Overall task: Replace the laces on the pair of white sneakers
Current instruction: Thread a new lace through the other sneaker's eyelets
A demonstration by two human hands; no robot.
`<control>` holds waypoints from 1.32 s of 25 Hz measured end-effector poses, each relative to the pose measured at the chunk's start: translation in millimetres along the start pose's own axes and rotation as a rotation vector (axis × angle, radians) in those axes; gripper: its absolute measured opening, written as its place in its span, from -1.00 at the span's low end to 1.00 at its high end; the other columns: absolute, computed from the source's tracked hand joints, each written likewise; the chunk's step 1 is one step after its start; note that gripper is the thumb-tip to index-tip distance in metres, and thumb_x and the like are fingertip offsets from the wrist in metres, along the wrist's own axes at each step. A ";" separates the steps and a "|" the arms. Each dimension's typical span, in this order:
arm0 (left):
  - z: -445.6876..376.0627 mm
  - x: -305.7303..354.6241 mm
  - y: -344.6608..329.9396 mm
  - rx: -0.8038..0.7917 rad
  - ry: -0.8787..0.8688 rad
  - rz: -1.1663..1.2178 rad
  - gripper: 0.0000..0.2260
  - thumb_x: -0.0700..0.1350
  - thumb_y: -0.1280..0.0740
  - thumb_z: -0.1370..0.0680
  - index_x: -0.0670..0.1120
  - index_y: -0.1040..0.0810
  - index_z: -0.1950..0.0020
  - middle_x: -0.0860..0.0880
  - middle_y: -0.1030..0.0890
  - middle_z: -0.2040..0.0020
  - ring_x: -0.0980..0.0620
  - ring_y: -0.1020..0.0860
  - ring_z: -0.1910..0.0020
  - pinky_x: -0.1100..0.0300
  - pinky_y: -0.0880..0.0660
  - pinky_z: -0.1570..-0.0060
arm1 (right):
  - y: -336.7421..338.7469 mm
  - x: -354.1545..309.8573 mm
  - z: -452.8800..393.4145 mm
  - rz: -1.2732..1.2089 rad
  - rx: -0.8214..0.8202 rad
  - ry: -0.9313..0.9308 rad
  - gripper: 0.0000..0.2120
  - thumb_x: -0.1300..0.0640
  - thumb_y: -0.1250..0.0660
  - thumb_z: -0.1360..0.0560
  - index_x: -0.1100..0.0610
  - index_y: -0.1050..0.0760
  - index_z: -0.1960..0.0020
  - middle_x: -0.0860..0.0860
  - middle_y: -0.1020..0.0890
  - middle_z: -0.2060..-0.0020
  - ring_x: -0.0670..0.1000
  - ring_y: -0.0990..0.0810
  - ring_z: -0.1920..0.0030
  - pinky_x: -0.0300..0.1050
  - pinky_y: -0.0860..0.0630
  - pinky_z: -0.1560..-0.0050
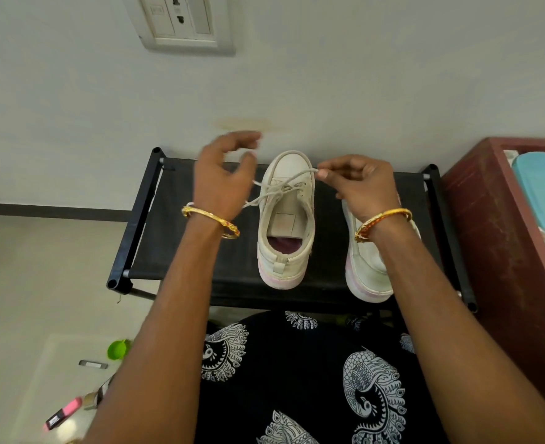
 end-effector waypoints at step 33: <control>17.1 7.7 -53.9 -0.363 -0.097 -0.882 -0.80 0.05 -0.25 -0.55 0.05 -0.61 -0.07 0.01 -0.55 -0.03 -0.03 -0.38 -0.15 0.00 -0.15 -0.15 | -24.4 19.4 10.8 0.202 -0.103 -0.284 -0.73 0.20 -0.26 -0.54 0.17 -0.54 -0.22 0.06 -0.59 -0.13 0.02 -0.51 -0.14 -0.18 -0.38 -0.06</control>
Point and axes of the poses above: each hand's wrist, its own z-axis away from the middle knuckle, its own y-axis out of the back of the hand, x = y × z, the point moved 3 cm from there along -z, towards the middle knuckle
